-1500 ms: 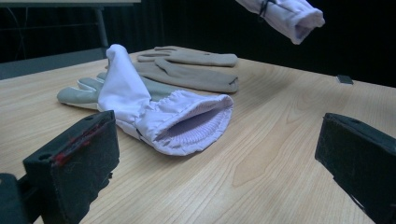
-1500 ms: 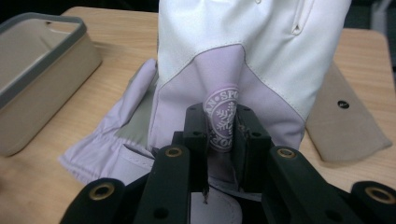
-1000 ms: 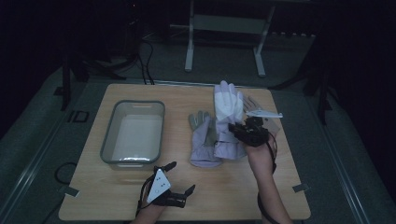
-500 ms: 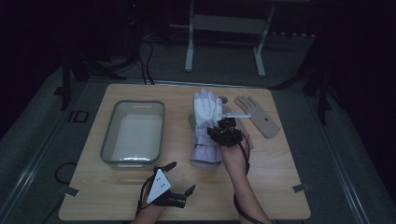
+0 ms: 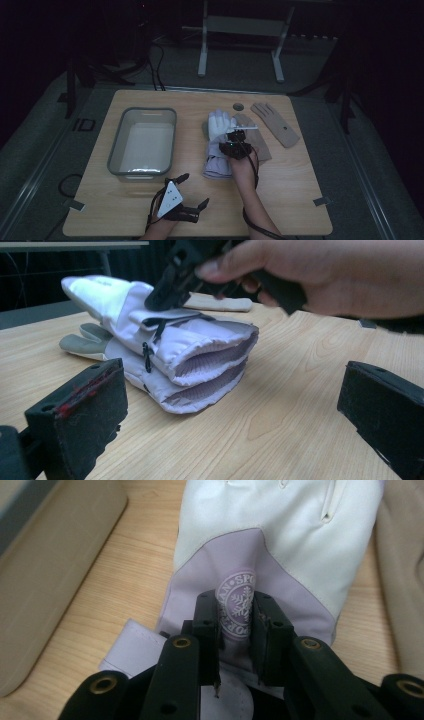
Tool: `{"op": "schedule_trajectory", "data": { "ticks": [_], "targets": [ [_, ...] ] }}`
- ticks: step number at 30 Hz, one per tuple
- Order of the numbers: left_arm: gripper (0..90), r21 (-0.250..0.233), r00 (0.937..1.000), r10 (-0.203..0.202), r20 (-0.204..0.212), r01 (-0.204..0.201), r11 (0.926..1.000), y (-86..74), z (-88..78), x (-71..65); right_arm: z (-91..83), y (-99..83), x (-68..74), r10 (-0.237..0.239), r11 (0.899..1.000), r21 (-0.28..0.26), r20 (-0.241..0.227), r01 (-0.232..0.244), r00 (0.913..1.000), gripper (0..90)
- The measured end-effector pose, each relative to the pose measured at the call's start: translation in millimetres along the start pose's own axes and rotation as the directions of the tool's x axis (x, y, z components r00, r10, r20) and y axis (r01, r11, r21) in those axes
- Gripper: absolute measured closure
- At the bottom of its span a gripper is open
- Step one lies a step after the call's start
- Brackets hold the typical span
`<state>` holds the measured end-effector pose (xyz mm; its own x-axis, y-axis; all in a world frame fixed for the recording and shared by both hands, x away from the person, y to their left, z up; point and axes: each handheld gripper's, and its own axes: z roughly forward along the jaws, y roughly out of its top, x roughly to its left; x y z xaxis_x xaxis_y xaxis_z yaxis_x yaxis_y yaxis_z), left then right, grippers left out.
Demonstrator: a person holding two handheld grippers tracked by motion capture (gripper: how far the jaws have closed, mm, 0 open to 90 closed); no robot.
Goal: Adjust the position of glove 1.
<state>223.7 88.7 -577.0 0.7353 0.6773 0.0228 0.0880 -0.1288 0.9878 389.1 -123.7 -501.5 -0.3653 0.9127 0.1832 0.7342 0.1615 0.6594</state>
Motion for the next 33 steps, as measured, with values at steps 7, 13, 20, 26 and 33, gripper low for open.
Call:
{"op": "schedule_trajectory", "data": {
  "ticks": [7, 13, 20, 26, 33],
  "targets": [
    [0.1, 0.000, 1.0000, 0.001, 0.001, -0.001, 1.0000, 0.0, 0.1, -0.1, 2.9, -1.3, 3.4, 0.005, 1.000, -0.005, -0.024, -0.005, 0.9997, 73.9],
    [0.1, 0.002, 1.0000, 0.003, 0.002, -0.003, 1.0000, 0.1, 0.2, -0.2, -11.7, 4.4, 14.2, -0.018, 0.999, -0.043, -0.061, 0.015, 0.9980, 73.9],
    [0.1, 0.002, 1.0000, 0.004, 0.002, -0.004, 1.0000, 0.1, 0.2, 0.1, -0.2, 3.9, 15.9, 0.000, 1.000, -0.020, -0.036, -0.001, 0.9993, 73.9],
    [0.1, 0.002, 1.0000, 0.002, 0.002, -0.002, 1.0000, 0.1, 0.2, -0.1, 18.0, -3.0, 11.8, 0.013, 1.000, 0.005, -0.023, -0.013, 0.9996, 72.6],
    [0.1, 0.002, 1.0000, -0.002, 0.001, 0.002, 1.0000, 0.1, 0.4, 0.2, 13.2, -0.4, 11.6, -0.009, 1.000, 0.003, -0.029, 0.009, 0.9996, 65.1]
  ]
}}
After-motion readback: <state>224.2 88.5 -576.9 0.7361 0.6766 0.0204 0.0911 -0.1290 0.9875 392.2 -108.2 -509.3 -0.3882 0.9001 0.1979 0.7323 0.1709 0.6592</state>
